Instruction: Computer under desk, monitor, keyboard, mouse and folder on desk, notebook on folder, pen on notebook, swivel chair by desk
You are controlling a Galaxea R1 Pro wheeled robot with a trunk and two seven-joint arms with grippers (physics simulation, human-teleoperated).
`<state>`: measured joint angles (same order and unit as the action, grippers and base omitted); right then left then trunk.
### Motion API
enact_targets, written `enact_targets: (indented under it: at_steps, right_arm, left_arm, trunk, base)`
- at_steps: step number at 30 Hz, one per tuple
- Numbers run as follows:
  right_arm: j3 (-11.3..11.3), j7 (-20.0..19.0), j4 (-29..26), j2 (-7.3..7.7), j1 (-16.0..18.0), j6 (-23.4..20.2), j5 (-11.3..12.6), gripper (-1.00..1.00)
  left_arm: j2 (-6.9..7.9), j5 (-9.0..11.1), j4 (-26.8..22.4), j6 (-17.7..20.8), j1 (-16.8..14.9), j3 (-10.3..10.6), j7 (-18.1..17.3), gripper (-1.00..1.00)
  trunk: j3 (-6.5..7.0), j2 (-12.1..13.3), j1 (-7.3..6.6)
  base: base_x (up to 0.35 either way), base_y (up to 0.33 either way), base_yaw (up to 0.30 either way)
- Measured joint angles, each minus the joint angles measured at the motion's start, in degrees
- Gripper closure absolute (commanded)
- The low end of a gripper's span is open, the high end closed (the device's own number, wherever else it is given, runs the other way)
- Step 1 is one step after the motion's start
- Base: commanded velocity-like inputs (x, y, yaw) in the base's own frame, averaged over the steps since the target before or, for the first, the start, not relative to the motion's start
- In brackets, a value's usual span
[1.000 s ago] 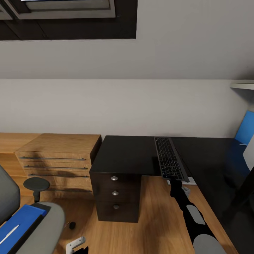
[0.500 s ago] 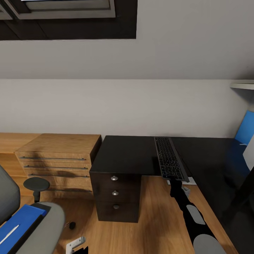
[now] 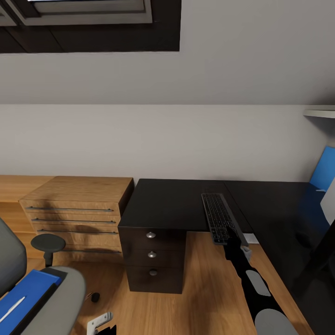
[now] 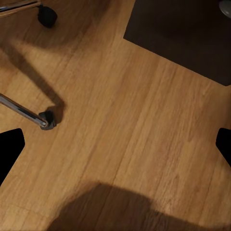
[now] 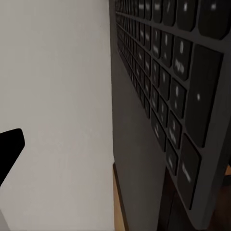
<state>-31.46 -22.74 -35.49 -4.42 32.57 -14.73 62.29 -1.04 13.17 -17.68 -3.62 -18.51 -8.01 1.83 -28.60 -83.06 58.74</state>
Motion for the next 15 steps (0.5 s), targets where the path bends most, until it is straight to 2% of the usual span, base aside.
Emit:
enact_targets:
  at_steps: [8,15]
  right_arm:
    - [0.0,0.0,0.0,0.06,0.0,0.1,0.0,-1.0]
    - [0.0,-0.1,0.0,0.07,0.0,0.1,0.0,-1.0]
  left_arm:
    - [0.0,0.0,0.0,-0.1,0.0,0.0,0.0,-1.0]
    - [0.0,0.0,0.0,0.0,0.0,0.0,0.0,-1.0]
  trunk:
    - [0.0,0.0,0.01]
    - [0.0,0.0,0.03]
  base:
    - [-0.031,0.0,0.0]
    - [-0.264,0.0,0.0]
